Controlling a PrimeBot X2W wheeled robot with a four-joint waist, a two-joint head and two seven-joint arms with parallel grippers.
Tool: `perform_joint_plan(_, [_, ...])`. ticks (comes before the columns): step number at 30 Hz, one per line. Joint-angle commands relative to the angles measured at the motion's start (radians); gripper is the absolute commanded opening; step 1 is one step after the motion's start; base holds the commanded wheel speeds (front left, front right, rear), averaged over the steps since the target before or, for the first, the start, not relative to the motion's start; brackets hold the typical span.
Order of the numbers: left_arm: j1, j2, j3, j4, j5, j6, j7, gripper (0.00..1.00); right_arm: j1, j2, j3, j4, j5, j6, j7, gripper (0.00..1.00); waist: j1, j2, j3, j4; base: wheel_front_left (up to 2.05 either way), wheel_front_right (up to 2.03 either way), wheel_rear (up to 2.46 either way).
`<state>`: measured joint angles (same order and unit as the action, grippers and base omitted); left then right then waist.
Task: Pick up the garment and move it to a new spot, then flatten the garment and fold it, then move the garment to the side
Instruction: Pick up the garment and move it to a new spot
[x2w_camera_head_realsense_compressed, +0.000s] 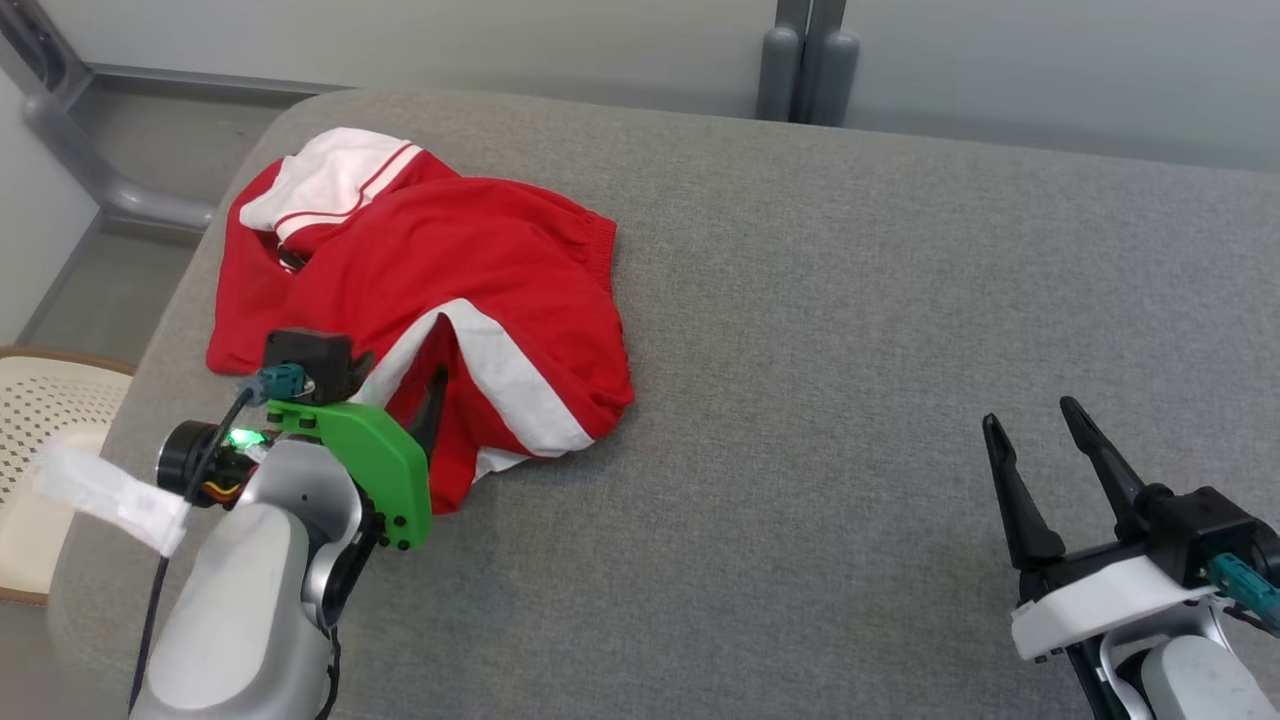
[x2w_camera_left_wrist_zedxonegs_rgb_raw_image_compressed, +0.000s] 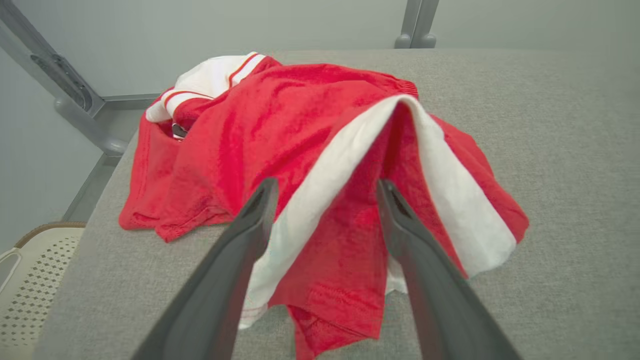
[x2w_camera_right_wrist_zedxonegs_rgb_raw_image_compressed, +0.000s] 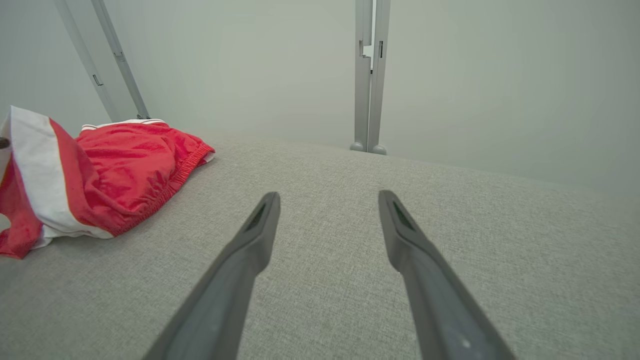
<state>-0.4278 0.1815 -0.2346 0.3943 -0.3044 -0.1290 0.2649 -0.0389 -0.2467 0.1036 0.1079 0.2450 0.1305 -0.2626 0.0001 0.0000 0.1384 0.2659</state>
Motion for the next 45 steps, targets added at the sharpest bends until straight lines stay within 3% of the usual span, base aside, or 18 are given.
perform_joint_plan(1, [-0.025, 0.021, -0.030, 0.024, -0.020, -0.001, 0.023, 1.00, -0.017, -0.008, 0.003, 0.004, 0.008, 0.000, -0.003, 1.00, -0.0001, 0.0000, 0.040, -0.036, 0.00, 0.00, 0.00])
perform_joint_plan(7, [-0.076, 0.085, -0.160, 0.143, -0.062, -0.002, 0.042, 1.00, -0.043, -0.009, 0.011, 0.013, 0.010, 0.000, -0.003, 1.00, -0.0001, 0.0000, 0.076, -0.083, 0.00, 0.00, 0.00])
perform_joint_plan(8, [-0.081, 0.091, -0.178, 0.160, -0.072, -0.002, 0.039, 0.69, -0.046, -0.008, 0.011, 0.013, 0.010, 0.000, -0.003, 1.00, -0.0001, 0.0000, 0.079, -0.089, 0.00, 0.00, 0.00])
perform_joint_plan(9, [-0.088, 0.099, -0.197, 0.176, -0.081, -0.002, 0.026, 0.20, -0.046, -0.007, 0.008, 0.014, 0.010, 0.000, -0.003, 1.00, -0.0001, 0.0000, 0.080, -0.095, 0.00, 0.00, 0.00])
perform_joint_plan(10, [-0.093, 0.106, -0.202, 0.189, -0.088, -0.002, 0.014, 0.00, -0.046, -0.006, 0.005, 0.015, 0.010, 0.000, -0.003, 1.00, -0.0001, 0.0000, 0.080, -0.100, 0.00, 0.00, 0.00])
perform_joint_plan(18, [-0.096, 0.107, -0.217, 0.202, -0.159, 0.003, -0.093, 0.00, -0.014, 0.005, -0.028, 0.022, 0.019, 0.000, -0.003, 1.00, -0.0001, 0.0000, 0.048, -0.098, 0.00, 0.00, 0.00])
perform_joint_plan(22, [-0.081, 0.097, -0.189, 0.093, -0.175, 0.014, -0.158, 0.00, 0.002, 0.016, -0.039, 0.024, 0.019, 0.000, -0.003, 1.00, -0.0001, 0.0000, 0.018, -0.082, 0.00, 0.00, 0.00])
perform_joint_plan(28, [-0.053, 0.077, -0.164, -0.166, -0.188, 0.069, -0.190, 0.00, 0.008, 0.028, -0.025, 0.022, 0.020, 0.000, -0.003, 1.00, -0.0001, 0.0000, -0.022, -0.092, 0.00, 0.00, 0.00])
perform_joint_plan(32, [-0.033, 0.044, -0.166, -0.351, -0.205, 0.100, -0.183, 0.00, 0.008, 0.035, -0.020, 0.019, 0.020, 0.000, -0.003, 1.00, -0.0001, 0.0000, -0.046, -0.145, 0.00, 0.00, 0.00])
perform_joint_plan(38, [-0.031, -0.003, -0.184, -0.572, -0.230, 0.140, -0.146, 0.00, 0.016, 0.045, -0.014, 0.021, 0.018, 0.000, -0.003, 1.00, -0.0001, 0.0000, -0.071, -0.284, 0.00, 0.00, 0.00])
perform_joint_plan(45, [-0.055, -0.054, -0.231, -0.680, -0.221, 0.166, -0.117, 0.00, 0.030, 0.054, -0.029, 0.021, 0.023, 0.000, -0.003, 1.00, -0.0001, 0.0000, -0.067, -0.463, 0.00, 0.00, 0.00])
